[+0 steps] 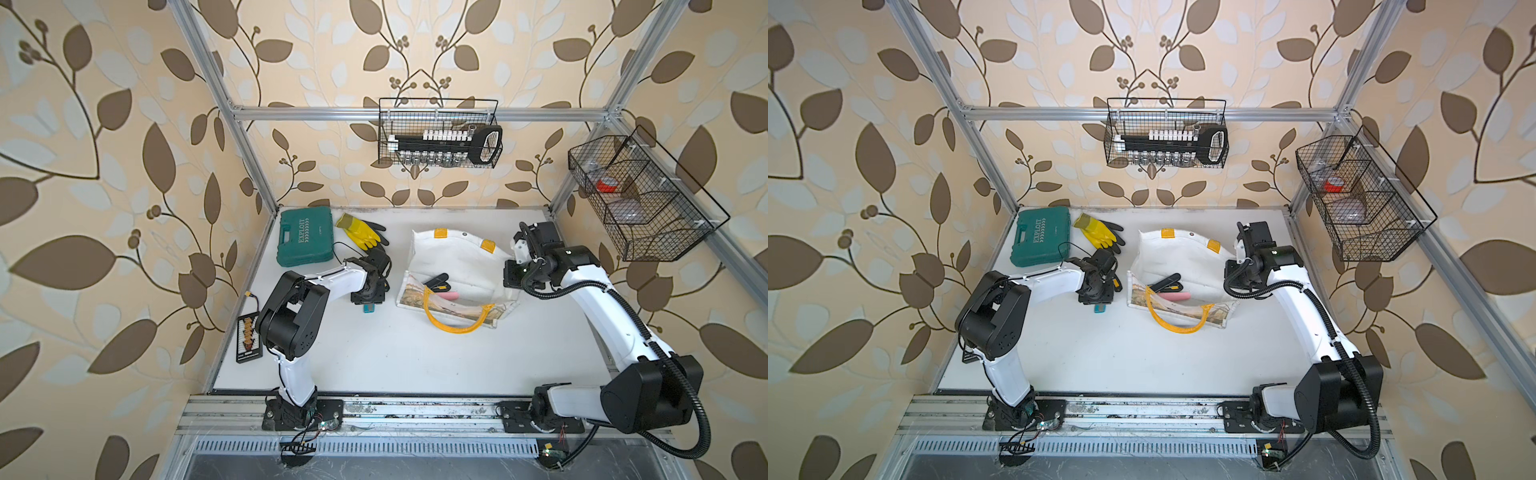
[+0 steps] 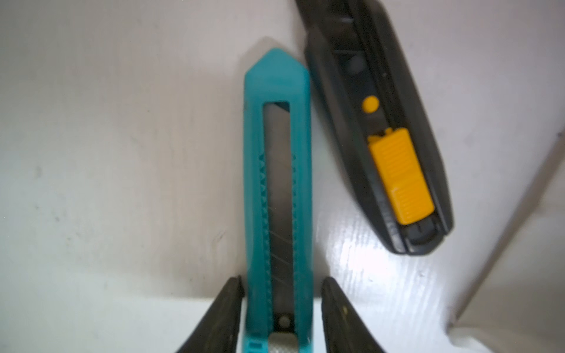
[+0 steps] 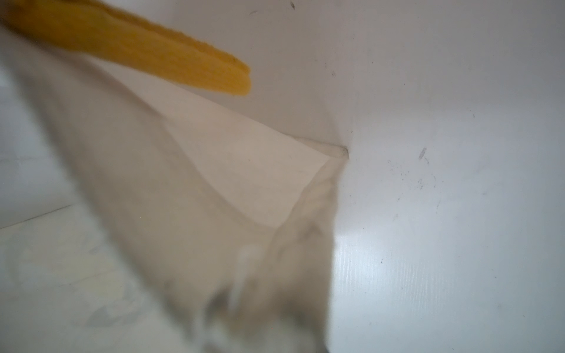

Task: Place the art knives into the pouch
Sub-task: Pick up the utility knife at the center of the board.

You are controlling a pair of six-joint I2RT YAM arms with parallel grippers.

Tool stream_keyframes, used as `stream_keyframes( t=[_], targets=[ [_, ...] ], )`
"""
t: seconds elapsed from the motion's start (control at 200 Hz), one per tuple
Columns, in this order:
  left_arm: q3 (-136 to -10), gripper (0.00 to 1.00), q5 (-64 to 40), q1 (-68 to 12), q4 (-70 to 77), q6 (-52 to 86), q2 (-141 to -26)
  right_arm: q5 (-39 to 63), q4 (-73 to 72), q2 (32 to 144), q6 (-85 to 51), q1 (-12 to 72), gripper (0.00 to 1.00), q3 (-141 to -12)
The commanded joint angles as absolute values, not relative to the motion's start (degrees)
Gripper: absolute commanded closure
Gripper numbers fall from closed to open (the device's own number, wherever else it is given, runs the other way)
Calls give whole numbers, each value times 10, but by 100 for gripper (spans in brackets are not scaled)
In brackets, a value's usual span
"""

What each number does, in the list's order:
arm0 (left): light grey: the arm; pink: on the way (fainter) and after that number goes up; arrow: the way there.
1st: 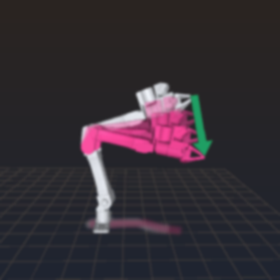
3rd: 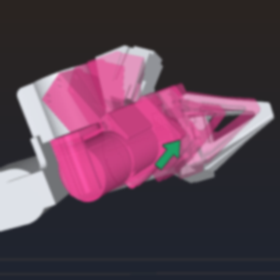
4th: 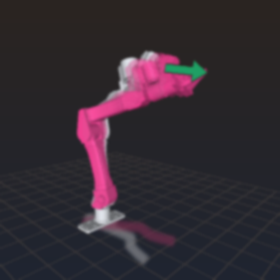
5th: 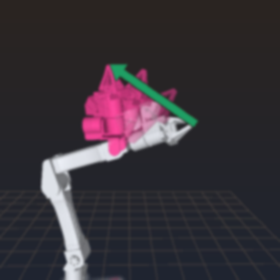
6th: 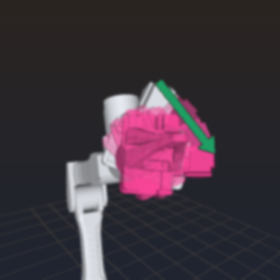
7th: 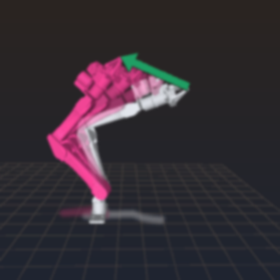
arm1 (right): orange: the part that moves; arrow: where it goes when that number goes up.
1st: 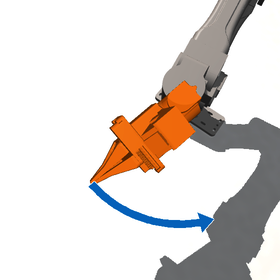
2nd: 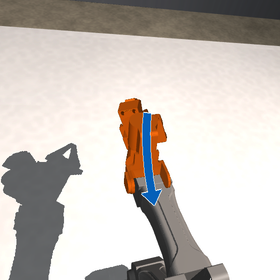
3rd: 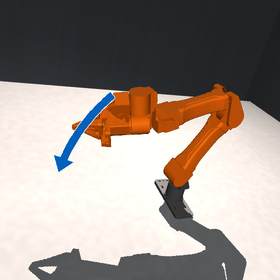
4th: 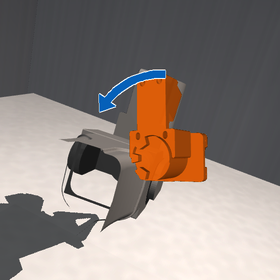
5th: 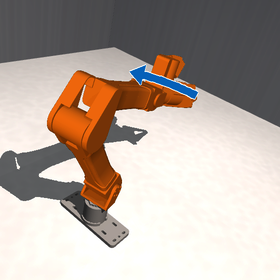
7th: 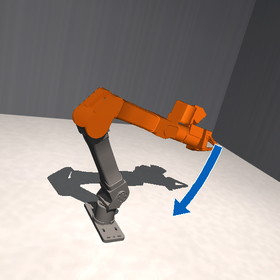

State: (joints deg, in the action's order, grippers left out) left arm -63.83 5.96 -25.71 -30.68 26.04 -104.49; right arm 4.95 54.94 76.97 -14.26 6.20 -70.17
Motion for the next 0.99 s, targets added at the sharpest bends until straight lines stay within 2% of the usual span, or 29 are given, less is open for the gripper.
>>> stream_keyframes(
  t=[0.0,0.2,0.295,0.66,0.99],
  targets=[
    [-605,59,47,-248,-350,265,-1065,59,547,765,-138,61,100,-691],
    [-610,73,56,-248,-359,258,-1068,63,546,766,-139,61,100,-694],
    [-608,77,59,-248,-360,258,-1062,59,547,765,-138,61,100,-695],
    [-660,77,79,-248,-425,242,-967,64,544,768,-140,63,100,-692],
    [-832,78,124,-321,-483,202,-865,63,540,769,-146,69,100,-693]
  ],
)
